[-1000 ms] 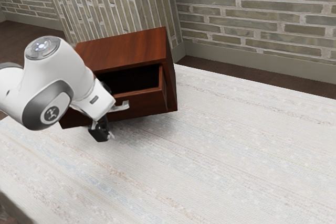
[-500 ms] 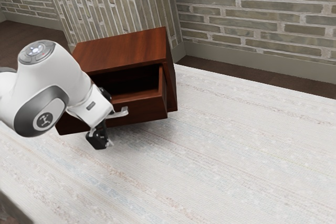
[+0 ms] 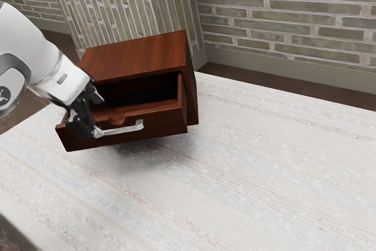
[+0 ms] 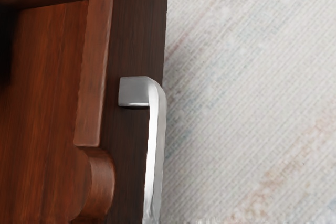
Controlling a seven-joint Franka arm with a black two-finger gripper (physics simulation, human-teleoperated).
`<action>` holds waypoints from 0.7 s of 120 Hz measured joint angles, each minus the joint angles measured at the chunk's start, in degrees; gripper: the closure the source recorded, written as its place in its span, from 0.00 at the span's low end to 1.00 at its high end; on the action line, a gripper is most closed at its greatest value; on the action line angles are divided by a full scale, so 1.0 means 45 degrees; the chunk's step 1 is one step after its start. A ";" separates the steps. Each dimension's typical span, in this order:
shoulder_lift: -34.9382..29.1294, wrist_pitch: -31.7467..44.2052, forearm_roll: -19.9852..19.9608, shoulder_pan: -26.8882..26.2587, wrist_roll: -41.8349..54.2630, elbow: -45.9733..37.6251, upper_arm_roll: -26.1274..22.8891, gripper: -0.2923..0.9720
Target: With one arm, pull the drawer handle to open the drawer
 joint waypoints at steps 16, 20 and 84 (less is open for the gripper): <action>0.1106 -0.1326 0.0017 -0.0002 -0.0151 0.2343 -0.0271 0.23; 0.1481 -0.1669 0.0018 -0.0004 -0.0181 0.2948 -0.0294 0.23; 0.3144 -0.5950 -0.1813 0.0152 -0.2140 0.6500 -0.0420 0.23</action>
